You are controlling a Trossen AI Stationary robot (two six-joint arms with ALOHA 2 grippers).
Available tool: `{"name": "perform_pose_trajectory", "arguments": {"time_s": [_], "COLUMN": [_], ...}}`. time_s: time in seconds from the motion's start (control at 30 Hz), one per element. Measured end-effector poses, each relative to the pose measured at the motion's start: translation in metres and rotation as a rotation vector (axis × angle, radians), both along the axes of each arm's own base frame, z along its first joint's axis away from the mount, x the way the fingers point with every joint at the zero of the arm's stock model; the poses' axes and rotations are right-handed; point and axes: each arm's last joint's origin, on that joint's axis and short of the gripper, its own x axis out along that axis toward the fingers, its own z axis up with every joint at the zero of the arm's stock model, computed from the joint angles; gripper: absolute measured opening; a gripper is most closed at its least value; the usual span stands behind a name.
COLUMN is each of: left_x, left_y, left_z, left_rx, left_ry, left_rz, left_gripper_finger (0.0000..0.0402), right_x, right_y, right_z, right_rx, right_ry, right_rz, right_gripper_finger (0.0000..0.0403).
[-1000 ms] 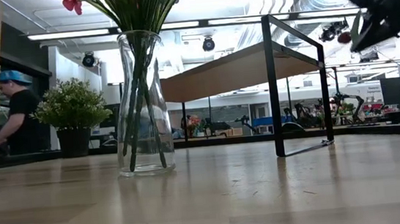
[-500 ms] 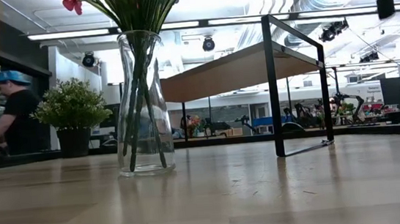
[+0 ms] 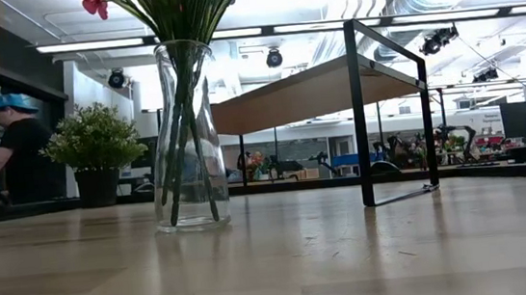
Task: Pick and place flowers into a vace then onto a shelf
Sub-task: Put the dark red tulip into the right transparent vase
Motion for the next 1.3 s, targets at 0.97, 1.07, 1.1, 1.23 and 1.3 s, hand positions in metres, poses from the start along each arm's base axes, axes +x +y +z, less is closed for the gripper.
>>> {"name": "perform_pose_trajectory", "arguments": {"time_s": [0.97, 1.07, 1.1, 1.23, 1.3], "left_x": [0.001, 0.001, 0.001, 0.001, 0.001], "left_y": [0.0, 0.0, 0.0, 0.0, 0.0], "left_z": [0.002, 0.002, 0.002, 0.002, 0.002], "left_rx": [-0.006, -0.006, -0.006, -0.007, -0.008], "left_ry": [-0.04, -0.04, -0.04, -0.04, -0.039], "left_rz": [0.032, 0.032, 0.032, 0.032, 0.031], "left_gripper_finger": [0.0266, 0.0266, 0.0266, 0.0266, 0.0266], "right_x": [-0.073, -0.065, -0.062, -0.048, -0.039], "right_y": [0.12, 0.136, 0.142, 0.166, 0.18], "right_z": [0.124, 0.128, 0.129, 0.133, 0.135], "right_rx": [-0.37, -0.397, -0.407, -0.442, -0.461], "right_ry": [0.11, 0.151, 0.166, 0.237, 0.276], "right_rz": [-0.097, -0.099, -0.098, -0.098, -0.102], "right_gripper_finger": [0.0001, 0.0001, 0.0001, 0.0, 0.0]}}
